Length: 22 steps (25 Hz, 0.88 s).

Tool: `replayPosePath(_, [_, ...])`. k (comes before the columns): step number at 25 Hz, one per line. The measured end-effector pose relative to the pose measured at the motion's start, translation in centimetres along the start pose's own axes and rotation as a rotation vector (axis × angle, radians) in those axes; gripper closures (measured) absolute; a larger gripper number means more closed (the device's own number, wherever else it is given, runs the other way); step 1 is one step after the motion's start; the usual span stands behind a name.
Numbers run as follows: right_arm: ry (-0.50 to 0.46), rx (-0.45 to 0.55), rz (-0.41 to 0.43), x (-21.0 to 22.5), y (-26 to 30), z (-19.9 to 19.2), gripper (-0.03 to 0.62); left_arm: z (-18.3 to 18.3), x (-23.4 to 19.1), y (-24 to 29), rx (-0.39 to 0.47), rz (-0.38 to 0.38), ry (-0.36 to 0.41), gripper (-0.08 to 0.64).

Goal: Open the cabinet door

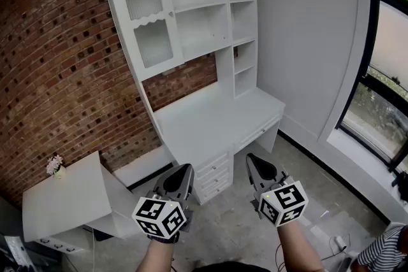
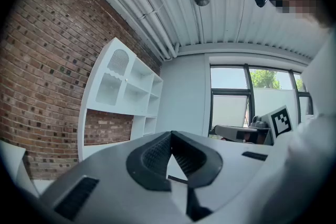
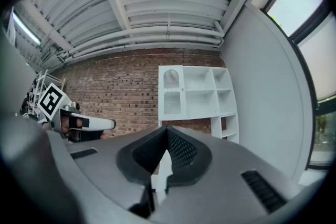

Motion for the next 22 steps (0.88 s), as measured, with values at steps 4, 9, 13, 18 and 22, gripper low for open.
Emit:
replayPosePath(4, [0.016,0.0,0.017,0.5,-0.2,0.2,0.589,0.1,0.3,0.2,0.001,0.006,0.002,0.555])
replayPosePath(9, [0.029,0.016,0.042,0.7,-0.9,0.6,0.589,0.1,0.8,0.2,0.006,0.021,0.001,0.555])
replayPosePath(13, [0.018,0.026,0.048,1.0,-1.4,0.8,0.589,0.0,1.4,0.3,0.006,0.029,0.006,0.555])
replayPosePath(18, [0.015,0.011,0.068,2.1,-2.1,0.4,0.589,-0.6,2.3,0.9,-0.004,0.049,0.015,0.555])
replayPosePath(22, [0.023,-0.005,0.073,3.3,-2.8,0.1,0.589,-0.6,2.9,1.2,-0.01,0.075,0.024,0.555])
Point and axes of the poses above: the fingertips, and each gripper's own axes: y forward along the fingers, x to its right, z out of its top, the point moved 5 cm from there along -y, backward along the fingers, and after that the axes turned 1 degree about -x, right-handed, at the moved point
